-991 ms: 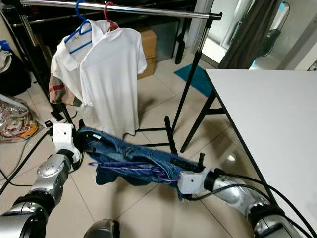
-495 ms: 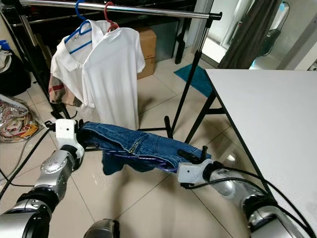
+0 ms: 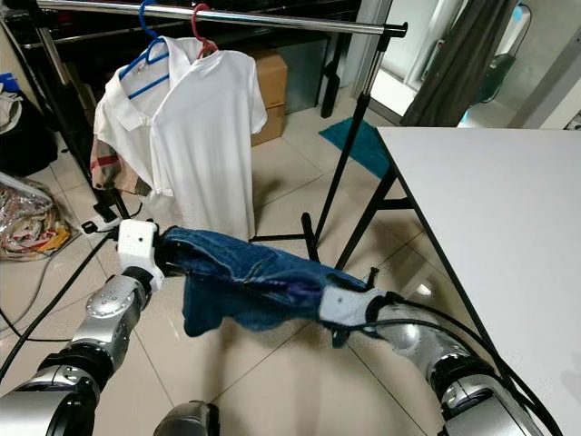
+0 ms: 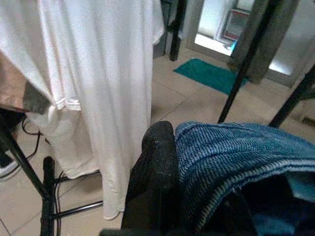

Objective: Hang hanger

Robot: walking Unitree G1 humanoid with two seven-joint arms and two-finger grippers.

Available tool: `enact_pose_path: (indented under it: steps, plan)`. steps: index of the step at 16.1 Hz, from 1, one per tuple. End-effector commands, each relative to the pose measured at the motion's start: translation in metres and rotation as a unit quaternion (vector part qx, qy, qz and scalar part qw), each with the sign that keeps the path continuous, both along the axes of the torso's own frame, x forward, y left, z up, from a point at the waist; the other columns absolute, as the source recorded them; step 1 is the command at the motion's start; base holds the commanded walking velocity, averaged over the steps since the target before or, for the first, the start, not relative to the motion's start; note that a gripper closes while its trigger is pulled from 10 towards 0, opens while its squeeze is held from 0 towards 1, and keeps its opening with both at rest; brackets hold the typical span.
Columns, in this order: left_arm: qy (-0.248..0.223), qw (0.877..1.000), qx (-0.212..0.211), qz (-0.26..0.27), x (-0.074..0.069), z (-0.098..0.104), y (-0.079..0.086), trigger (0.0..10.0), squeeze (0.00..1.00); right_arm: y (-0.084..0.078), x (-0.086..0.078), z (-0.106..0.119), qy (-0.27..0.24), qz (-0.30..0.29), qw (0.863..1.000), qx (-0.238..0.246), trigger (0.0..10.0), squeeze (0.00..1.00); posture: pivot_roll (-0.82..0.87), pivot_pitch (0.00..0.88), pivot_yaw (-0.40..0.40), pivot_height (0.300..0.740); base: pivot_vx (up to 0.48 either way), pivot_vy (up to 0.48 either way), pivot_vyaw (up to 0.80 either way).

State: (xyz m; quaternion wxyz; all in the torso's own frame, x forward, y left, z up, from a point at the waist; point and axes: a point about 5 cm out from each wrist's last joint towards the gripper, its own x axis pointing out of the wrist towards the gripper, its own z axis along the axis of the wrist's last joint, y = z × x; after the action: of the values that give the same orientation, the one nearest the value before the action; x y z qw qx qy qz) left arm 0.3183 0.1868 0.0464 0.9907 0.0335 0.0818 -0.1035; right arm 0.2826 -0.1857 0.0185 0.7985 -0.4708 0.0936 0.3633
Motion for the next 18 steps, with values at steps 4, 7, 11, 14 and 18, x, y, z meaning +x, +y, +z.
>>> enact_pose_path:
  steps: [4, 7, 11, 14, 18]
  plan:
    - [0.002, 1.000, 0.020, -0.006, -0.004, -0.004, 0.001, 10.0, 0.00, -0.027, -0.002, 0.003, 0.042, -0.049, 0.998, 0.018, 10.0, 0.00, 0.26, 0.015, -0.050, 0.740, 0.000, 0.000, 0.00]
    - [0.006, 1.000, 0.019, -0.013, -0.005, -0.006, -0.005, 10.0, 0.00, -0.022, -0.001, 0.003, 0.062, -0.049, 0.996, 0.038, 10.0, 0.00, 0.26, 0.015, -0.050, 0.740, 0.000, 0.000, 0.00]
    - [0.018, 0.999, 0.035, -0.030, -0.008, -0.011, -0.009, 10.0, 0.00, -0.004, -0.010, -0.005, 0.121, -0.008, 0.991, 0.065, 10.0, 0.00, 0.25, 0.014, -0.055, 0.740, 0.000, 0.000, 0.00]
    - [0.011, 0.999, 0.030, -0.032, 0.000, -0.005, -0.020, 10.0, 0.00, 0.021, -0.011, -0.001, 0.110, 0.052, 0.991, 0.056, 10.0, 0.00, 0.26, 0.016, -0.053, 0.740, 0.000, 0.000, 0.00]
    - [-0.006, 0.997, 0.027, -0.070, 0.010, 0.006, -0.051, 10.0, 0.00, 0.028, 0.014, 0.016, 0.066, -0.028, 0.995, 0.075, 10.0, 0.00, 0.25, 0.014, -0.048, 0.740, 0.000, 0.000, 0.00]
